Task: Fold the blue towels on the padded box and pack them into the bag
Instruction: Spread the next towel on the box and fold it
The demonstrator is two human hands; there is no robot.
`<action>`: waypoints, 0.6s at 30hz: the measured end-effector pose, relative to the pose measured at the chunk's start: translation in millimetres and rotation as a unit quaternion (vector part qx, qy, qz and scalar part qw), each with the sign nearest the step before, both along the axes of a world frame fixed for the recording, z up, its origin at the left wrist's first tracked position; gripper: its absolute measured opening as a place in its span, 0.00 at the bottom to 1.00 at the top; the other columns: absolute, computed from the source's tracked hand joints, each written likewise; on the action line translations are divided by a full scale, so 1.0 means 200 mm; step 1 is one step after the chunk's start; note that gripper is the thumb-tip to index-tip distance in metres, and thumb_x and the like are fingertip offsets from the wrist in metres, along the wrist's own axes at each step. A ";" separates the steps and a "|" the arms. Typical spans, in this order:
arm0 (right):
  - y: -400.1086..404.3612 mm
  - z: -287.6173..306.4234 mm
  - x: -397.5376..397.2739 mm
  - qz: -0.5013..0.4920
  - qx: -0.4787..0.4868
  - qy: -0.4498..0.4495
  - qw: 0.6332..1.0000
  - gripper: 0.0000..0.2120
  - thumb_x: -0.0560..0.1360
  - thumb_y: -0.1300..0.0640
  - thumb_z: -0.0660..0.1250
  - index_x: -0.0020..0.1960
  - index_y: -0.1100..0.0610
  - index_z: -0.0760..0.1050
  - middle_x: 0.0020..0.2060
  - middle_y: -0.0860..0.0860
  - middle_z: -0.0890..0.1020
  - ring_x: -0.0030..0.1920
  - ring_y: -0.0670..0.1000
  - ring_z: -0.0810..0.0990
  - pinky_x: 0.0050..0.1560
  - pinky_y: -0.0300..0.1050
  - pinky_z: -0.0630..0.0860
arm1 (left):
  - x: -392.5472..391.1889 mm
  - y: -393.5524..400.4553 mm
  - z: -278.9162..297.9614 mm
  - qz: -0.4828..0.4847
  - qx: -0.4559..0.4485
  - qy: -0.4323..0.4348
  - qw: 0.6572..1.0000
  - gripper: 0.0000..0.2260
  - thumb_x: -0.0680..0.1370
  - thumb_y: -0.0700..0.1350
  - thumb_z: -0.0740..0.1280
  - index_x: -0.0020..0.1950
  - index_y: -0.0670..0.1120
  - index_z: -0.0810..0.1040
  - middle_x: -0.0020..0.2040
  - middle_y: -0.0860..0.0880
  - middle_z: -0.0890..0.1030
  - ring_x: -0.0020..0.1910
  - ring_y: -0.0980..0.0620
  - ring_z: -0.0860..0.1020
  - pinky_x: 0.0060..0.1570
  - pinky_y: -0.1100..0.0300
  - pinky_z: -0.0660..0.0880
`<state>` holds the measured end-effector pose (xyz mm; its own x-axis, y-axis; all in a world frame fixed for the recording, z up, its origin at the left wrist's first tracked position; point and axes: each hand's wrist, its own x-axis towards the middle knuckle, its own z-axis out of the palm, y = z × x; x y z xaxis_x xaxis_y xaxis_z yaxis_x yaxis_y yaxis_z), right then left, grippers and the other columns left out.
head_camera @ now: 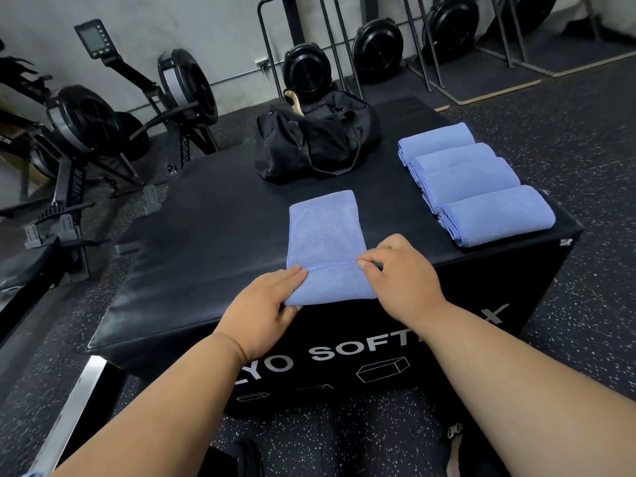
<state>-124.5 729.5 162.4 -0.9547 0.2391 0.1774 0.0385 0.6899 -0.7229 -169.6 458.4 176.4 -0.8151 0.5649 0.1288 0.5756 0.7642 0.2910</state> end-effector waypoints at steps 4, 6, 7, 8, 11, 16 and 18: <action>0.02 0.00 0.01 0.014 -0.015 0.001 1.000 0.14 0.83 0.55 0.63 0.59 0.46 0.86 0.54 0.42 0.77 0.53 0.45 0.78 0.52 0.42 0.74 | 0.01 0.03 0.09 0.008 0.038 -0.087 0.995 0.12 0.84 0.51 0.65 0.64 0.52 0.82 0.61 0.57 0.83 0.59 0.54 0.79 0.67 0.53 0.76; 0.00 0.00 0.03 0.013 -0.022 0.013 1.000 0.15 0.82 0.56 0.62 0.61 0.48 0.85 0.56 0.41 0.77 0.56 0.45 0.77 0.57 0.44 0.75 | 0.00 0.03 0.13 0.054 0.103 -0.147 0.982 0.13 0.81 0.54 0.62 0.56 0.48 0.81 0.49 0.52 0.83 0.48 0.53 0.78 0.61 0.42 0.77; 0.00 0.01 0.04 0.015 -0.023 0.035 0.999 0.15 0.82 0.54 0.63 0.62 0.49 0.85 0.58 0.42 0.77 0.58 0.46 0.76 0.60 0.45 0.75 | 0.00 0.03 0.14 0.080 0.131 -0.169 0.974 0.13 0.81 0.55 0.62 0.55 0.49 0.81 0.48 0.53 0.83 0.48 0.52 0.78 0.62 0.42 0.77; -0.01 0.01 0.04 0.027 -0.019 0.057 0.998 0.16 0.81 0.51 0.62 0.63 0.50 0.85 0.60 0.44 0.77 0.60 0.48 0.75 0.62 0.46 0.75 | -0.01 0.03 0.14 0.100 0.157 -0.183 0.965 0.11 0.81 0.55 0.64 0.54 0.51 0.82 0.50 0.54 0.85 0.50 0.51 0.80 0.63 0.44 0.77; 0.00 0.03 0.06 0.114 0.018 0.062 0.991 0.24 0.76 0.39 0.61 0.67 0.46 0.82 0.64 0.44 0.77 0.62 0.50 0.73 0.67 0.49 0.71 | -0.02 0.02 0.13 0.137 0.206 -0.206 0.947 0.07 0.84 0.52 0.67 0.54 0.53 0.85 0.53 0.55 0.86 0.56 0.51 0.82 0.65 0.49 0.77; 0.01 0.01 0.03 0.110 -0.042 0.033 0.993 0.19 0.74 0.38 0.63 0.59 0.44 0.83 0.45 0.43 0.82 0.50 0.47 0.76 0.60 0.52 0.75 | -0.01 0.01 0.14 0.152 0.270 -0.227 0.923 0.13 0.81 0.58 0.68 0.53 0.50 0.85 0.51 0.52 0.87 0.53 0.48 0.84 0.61 0.51 0.78; 0.01 0.00 -0.01 0.082 -0.140 0.025 0.986 0.14 0.76 0.41 0.66 0.58 0.45 0.82 0.40 0.47 0.81 0.46 0.49 0.78 0.55 0.52 0.79 | -0.01 0.02 0.14 0.163 0.284 -0.221 0.919 0.18 0.82 0.60 0.67 0.46 0.46 0.82 0.43 0.55 0.83 0.44 0.51 0.79 0.53 0.54 0.75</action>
<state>-126.0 731.2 162.6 -0.9764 0.1290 0.1732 -0.0966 0.4563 -0.8846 -172.1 461.5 205.2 -0.9724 0.2263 -0.0571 0.0731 0.5275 0.8464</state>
